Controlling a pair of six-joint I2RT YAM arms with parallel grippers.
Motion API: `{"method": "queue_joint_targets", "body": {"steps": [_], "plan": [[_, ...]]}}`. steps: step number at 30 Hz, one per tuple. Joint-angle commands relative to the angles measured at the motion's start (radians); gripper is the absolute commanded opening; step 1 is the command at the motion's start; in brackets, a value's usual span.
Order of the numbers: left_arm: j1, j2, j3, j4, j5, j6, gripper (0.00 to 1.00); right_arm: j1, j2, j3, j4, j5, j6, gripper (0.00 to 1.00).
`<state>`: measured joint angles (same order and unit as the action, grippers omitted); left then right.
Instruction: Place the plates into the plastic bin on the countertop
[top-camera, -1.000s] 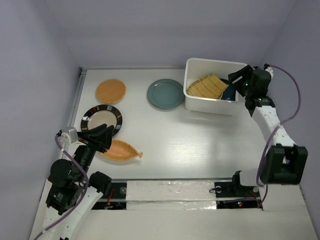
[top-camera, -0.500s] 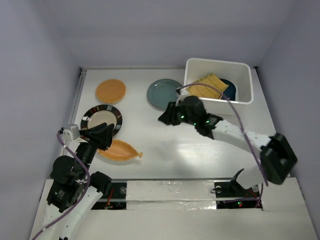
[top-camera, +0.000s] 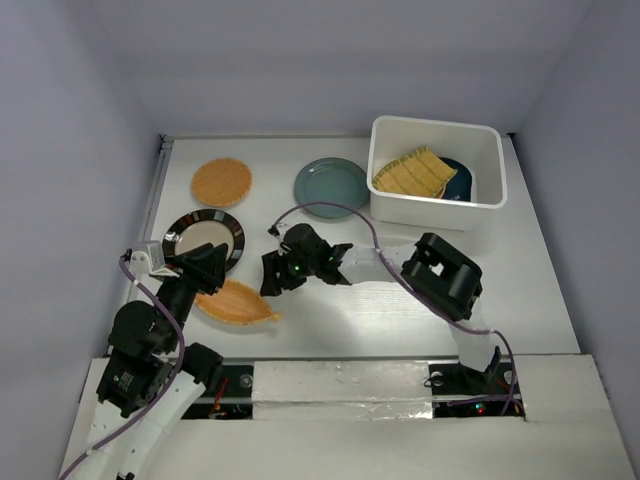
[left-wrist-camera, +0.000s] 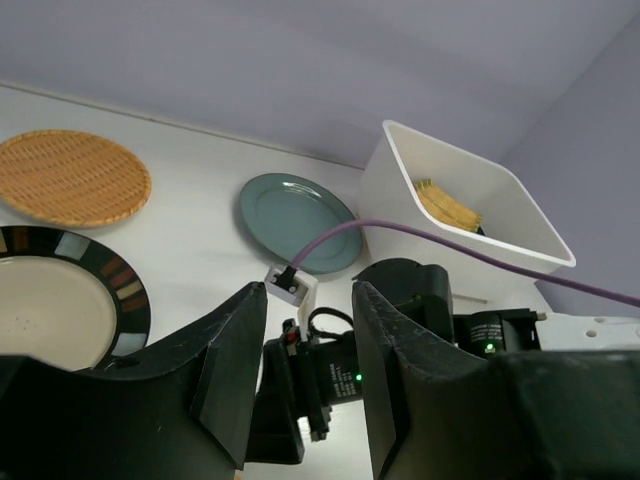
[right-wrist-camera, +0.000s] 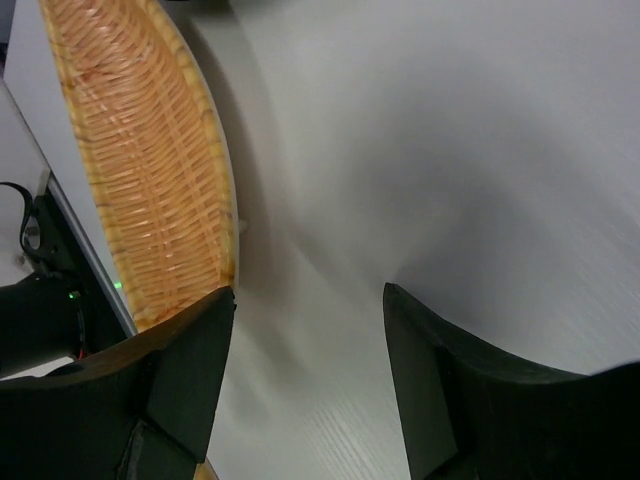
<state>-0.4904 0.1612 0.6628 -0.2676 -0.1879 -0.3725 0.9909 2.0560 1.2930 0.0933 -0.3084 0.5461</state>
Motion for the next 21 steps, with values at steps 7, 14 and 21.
{"method": "queue_joint_targets", "body": {"steps": [7,14,21], "plan": [[0.023,0.023,0.029,0.030,0.007,0.000,0.36,0.061,0.067,0.045,0.105,-0.054,0.038,0.59],[0.032,0.012,0.026,0.036,0.027,0.000,0.36,0.061,-0.088,-0.009,0.072,0.078,0.060,0.60],[0.041,0.006,0.023,0.041,0.041,0.001,0.36,0.098,-0.033,0.032,0.114,0.055,0.130,0.65]]}}
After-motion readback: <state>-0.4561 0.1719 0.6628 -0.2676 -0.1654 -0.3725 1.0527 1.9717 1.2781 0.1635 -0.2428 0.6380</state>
